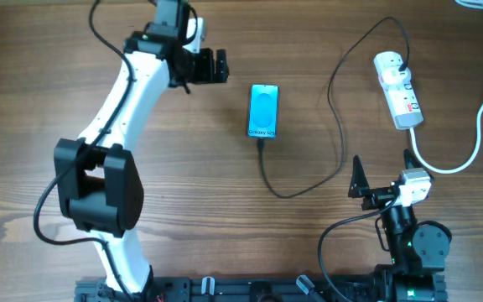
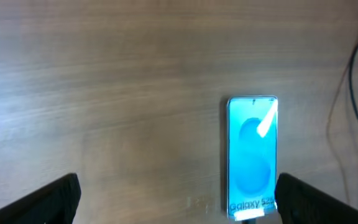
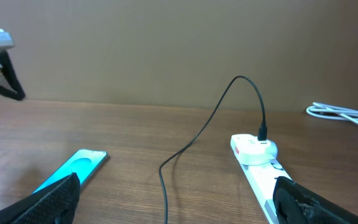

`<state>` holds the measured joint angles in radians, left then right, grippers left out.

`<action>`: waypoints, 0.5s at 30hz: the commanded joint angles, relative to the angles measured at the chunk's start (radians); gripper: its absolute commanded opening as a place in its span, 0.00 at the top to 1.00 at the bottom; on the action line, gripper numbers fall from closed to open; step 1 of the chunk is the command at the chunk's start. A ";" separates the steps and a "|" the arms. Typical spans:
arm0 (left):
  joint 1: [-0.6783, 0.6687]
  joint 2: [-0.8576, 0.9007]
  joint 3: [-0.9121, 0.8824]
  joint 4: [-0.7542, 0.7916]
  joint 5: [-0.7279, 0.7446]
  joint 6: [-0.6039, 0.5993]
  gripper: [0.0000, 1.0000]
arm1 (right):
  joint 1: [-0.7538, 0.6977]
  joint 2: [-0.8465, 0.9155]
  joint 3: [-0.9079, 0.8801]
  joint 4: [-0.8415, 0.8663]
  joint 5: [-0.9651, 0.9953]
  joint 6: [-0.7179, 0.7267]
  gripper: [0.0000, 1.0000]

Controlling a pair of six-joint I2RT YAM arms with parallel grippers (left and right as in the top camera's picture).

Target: Plug charger to phone and switch on socket

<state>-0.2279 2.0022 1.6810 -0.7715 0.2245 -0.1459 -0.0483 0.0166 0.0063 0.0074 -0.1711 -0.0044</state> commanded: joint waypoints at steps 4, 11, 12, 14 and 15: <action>0.006 -0.296 -0.449 0.333 -0.028 0.038 0.00 | 0.006 0.000 -0.001 0.002 0.020 0.011 0.00; 0.103 -0.630 -0.710 0.365 -0.073 0.037 0.00 | 0.006 0.000 -0.001 0.003 0.020 0.011 0.00; 0.119 -0.664 -0.724 0.360 -0.072 0.037 0.00 | 0.006 0.000 -0.001 0.003 0.020 0.011 0.00; 0.142 -0.723 -0.751 0.360 -0.057 0.037 0.00 | 0.006 0.000 -0.001 0.003 0.020 0.011 0.00; 0.148 -0.757 -0.771 0.360 -0.058 0.034 0.00 | 0.006 0.000 -0.001 0.003 0.020 0.011 0.00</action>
<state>-0.1009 1.3235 0.9569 -0.4110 0.1680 -0.1314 -0.0483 0.0185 0.0063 0.0074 -0.1707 -0.0044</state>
